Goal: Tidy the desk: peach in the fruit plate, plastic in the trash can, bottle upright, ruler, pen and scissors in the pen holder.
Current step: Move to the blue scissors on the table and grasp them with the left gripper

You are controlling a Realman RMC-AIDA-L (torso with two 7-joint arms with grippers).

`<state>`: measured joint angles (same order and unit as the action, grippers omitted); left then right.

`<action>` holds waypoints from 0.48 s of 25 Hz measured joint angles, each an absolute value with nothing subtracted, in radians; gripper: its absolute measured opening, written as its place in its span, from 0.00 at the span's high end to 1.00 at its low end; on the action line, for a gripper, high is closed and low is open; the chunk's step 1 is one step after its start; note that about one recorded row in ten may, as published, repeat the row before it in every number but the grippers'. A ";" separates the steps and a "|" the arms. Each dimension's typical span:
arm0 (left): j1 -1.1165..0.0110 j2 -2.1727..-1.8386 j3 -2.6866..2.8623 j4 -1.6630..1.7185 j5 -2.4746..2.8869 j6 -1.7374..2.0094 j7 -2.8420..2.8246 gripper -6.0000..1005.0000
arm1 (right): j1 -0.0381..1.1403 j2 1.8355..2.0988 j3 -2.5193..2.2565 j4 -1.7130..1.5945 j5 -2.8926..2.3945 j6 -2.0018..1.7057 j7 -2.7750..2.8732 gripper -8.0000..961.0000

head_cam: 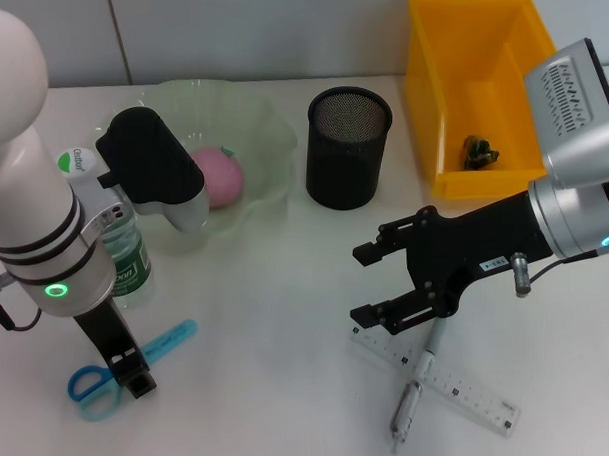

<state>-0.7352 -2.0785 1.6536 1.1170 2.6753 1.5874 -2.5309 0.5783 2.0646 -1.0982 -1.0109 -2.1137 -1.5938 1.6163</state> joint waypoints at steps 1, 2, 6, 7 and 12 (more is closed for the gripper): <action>-0.736 -2.078 1.654 1.116 2.675 1.587 -2.530 0.44 | 0.578 2.065 -1.098 -1.011 -2.114 -1.594 1.616 0.21; -0.737 -2.079 1.654 1.115 2.675 1.587 -2.530 0.44 | 0.578 2.065 -1.098 -1.011 -2.114 -1.594 1.616 0.21; -0.740 -2.079 1.654 1.110 2.677 1.586 -2.530 0.45 | 0.578 2.065 -1.097 -1.011 -2.114 -1.593 1.616 0.21; -0.742 -2.078 1.655 1.108 2.684 1.585 -2.530 0.45 | 0.578 2.065 -1.097 -1.011 -2.114 -1.593 1.616 0.21; -0.743 -2.079 1.665 1.108 2.698 1.580 -2.533 0.50 | 0.578 2.065 -1.097 -1.011 -2.114 -1.593 1.616 0.21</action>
